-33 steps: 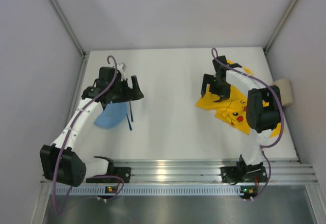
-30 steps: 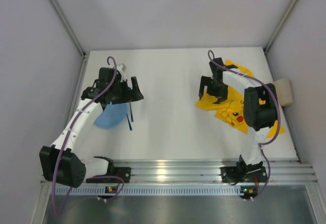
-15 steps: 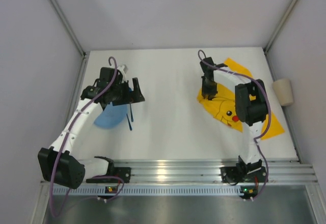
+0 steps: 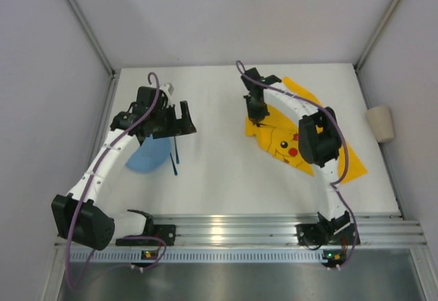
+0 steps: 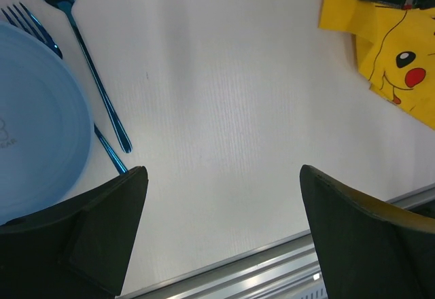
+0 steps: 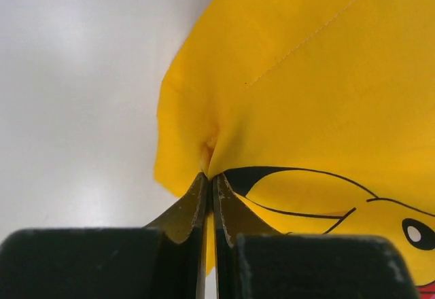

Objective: Set the dinner table for one person

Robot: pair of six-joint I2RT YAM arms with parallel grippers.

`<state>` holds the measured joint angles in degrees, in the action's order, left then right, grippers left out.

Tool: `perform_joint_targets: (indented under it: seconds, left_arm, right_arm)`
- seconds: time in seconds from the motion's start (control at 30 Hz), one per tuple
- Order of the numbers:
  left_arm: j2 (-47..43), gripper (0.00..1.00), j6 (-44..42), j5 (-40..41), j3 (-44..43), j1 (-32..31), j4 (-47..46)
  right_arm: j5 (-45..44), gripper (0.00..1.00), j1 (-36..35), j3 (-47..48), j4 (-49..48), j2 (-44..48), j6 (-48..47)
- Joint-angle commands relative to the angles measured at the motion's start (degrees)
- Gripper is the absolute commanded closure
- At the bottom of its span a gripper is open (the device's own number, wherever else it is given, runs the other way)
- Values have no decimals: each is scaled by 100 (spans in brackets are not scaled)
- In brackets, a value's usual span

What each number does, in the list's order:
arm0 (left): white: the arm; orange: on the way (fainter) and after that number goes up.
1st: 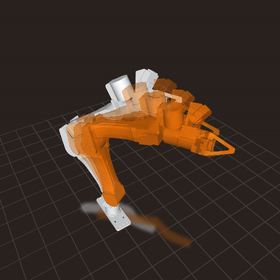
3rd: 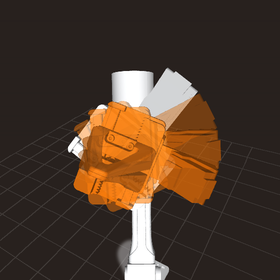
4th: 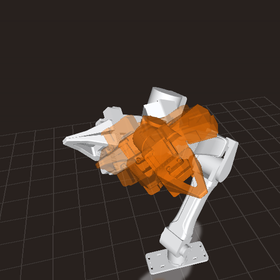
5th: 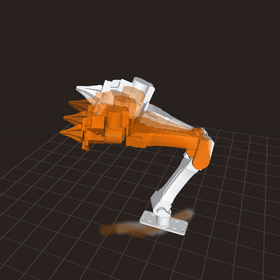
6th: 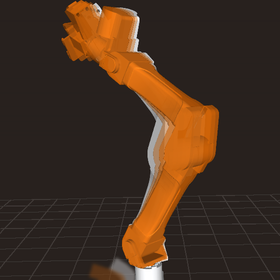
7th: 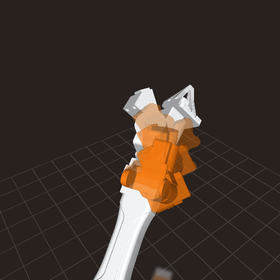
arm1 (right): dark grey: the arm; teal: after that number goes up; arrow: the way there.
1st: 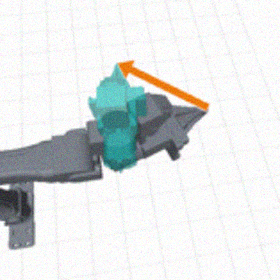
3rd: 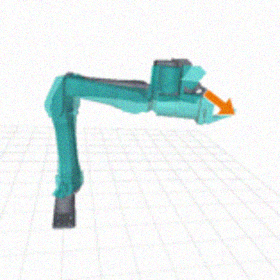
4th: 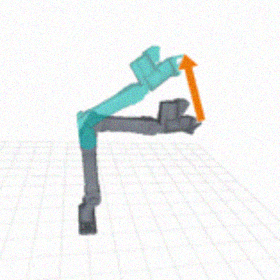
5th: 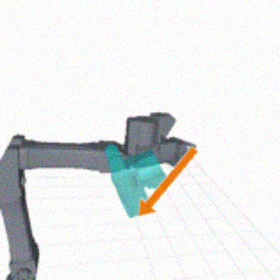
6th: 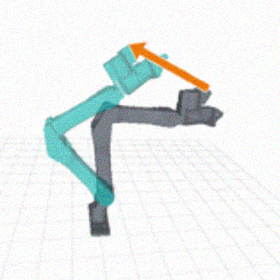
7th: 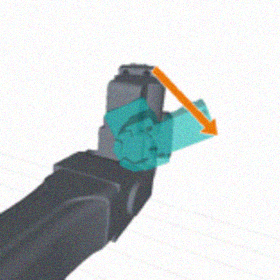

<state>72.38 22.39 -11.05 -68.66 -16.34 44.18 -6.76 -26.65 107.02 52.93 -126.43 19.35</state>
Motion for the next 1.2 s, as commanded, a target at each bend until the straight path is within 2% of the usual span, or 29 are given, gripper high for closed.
perform_joint_targets:
  seconds: [0.0, 0.07, 0.13, 0.17, 0.2, 0.23, 0.43, 0.6, 0.8, 0.97, 1.17]
  left_arm:
    - [-31, 1, 37, 304, -270, -27, -103]
    - [-75, 1, 98, 489, -235, -36, -138]
    - [-127, 1, 177, 481, -148, -27, -243]
    - [-136, 1, 204, 411, -104, -36, -278]
    - [-154, 1, 222, 384, -60, -36, -296]
    - [-180, 1, 248, 367, 28, -36, -322]
    - [-233, 1, 222, 235, 415, -45, -402]
    - [-242, 1, 230, 112, 599, -132, -454]
    - [-23, 1, 222, -82, 854, -404, -647]
    - [285, 1, 283, -151, 898, -537, -841]
    - [733, 1, 257, -301, 776, -546, -955]
  right_arm:
    - [850, 100, -1252, 1378, 665, 31, -213]
    - [1404, 100, -1752, 1418, 640, 75, -134]
    - [1590, 60, -1904, 1147, 474, 206, 6]
    - [1817, 46, -1922, 615, 325, 294, 155]
    - [1802, 7, -1922, 313, 28, 495, 235]
    - [1767, 0, -1905, 84, -54, 584, 288]
    - [1327, 0, -1493, -831, -247, 1506, 297]
    - [1160, 0, -562, -1288, -519, 2402, 481]
    - [713, 0, 704, -2237, -441, 2957, 683]
    - [282, 0, 828, -3395, -344, 3326, 920]
    - [193, 2, 987, -4514, -686, 3520, 1395]
